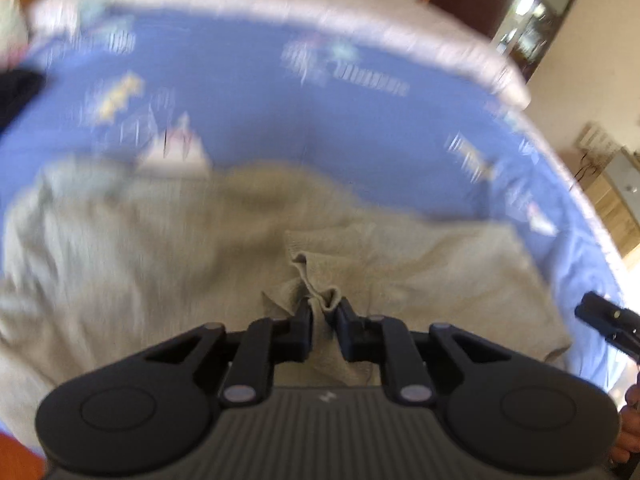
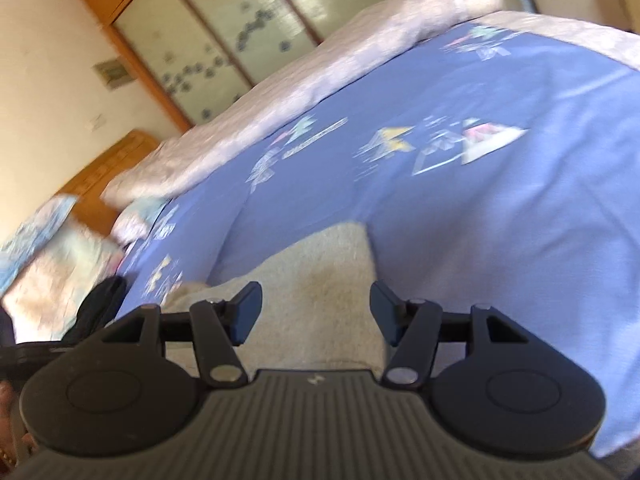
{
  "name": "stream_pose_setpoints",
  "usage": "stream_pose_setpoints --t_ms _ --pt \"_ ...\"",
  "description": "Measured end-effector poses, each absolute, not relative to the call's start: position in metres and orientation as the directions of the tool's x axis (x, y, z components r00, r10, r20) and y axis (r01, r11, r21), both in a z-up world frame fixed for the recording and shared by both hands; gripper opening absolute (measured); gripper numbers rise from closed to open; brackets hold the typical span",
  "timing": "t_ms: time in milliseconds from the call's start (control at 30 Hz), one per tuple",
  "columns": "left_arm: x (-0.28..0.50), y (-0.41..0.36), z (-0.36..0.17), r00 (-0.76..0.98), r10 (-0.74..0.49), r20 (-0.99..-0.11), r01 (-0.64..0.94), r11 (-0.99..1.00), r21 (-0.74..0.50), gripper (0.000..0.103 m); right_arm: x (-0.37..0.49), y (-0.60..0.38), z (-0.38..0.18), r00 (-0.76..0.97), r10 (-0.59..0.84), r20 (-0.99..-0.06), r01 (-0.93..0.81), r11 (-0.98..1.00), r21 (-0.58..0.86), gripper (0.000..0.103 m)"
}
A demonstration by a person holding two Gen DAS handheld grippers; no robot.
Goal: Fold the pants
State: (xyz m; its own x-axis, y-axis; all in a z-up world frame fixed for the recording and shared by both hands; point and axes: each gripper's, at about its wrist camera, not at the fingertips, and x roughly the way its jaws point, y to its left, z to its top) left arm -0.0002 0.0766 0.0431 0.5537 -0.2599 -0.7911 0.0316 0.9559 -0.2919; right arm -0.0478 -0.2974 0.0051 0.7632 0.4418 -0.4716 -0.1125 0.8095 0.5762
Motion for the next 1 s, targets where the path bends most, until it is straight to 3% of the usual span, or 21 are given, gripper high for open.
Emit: stream_pose_setpoints --t_ms 233,367,533,633,800,1000 --pt "-0.003 0.073 0.033 0.553 -0.186 -0.812 0.042 0.980 -0.196 0.031 -0.045 -0.252 0.005 0.715 0.485 -0.503 -0.213 0.837 0.504 0.062" --pt "-0.004 0.085 0.037 0.551 -0.206 -0.809 0.027 0.973 -0.230 0.033 -0.036 -0.229 -0.030 0.627 0.459 -0.630 -0.219 0.879 0.424 0.062" --pt "-0.028 0.131 0.075 0.661 -0.194 -0.725 -0.006 0.965 -0.264 0.043 -0.042 -0.242 -0.008 0.655 0.496 -0.569 -0.242 0.852 0.464 0.061" --pt "-0.040 0.172 0.092 0.710 -0.106 -0.697 -0.112 0.959 -0.260 0.045 -0.048 -0.264 0.007 0.715 0.462 -0.525 -0.210 0.858 0.470 0.062" --pt "-0.056 0.239 0.093 0.718 0.021 -0.696 -0.319 0.898 -0.302 0.046 -0.047 -0.292 0.005 0.758 0.388 -0.525 -0.103 0.865 0.491 0.062" --pt "-0.066 0.263 0.078 0.690 0.045 -0.722 -0.398 0.858 -0.326 0.046 -0.048 -0.306 -0.005 0.754 0.370 -0.543 -0.011 0.833 0.553 0.062"
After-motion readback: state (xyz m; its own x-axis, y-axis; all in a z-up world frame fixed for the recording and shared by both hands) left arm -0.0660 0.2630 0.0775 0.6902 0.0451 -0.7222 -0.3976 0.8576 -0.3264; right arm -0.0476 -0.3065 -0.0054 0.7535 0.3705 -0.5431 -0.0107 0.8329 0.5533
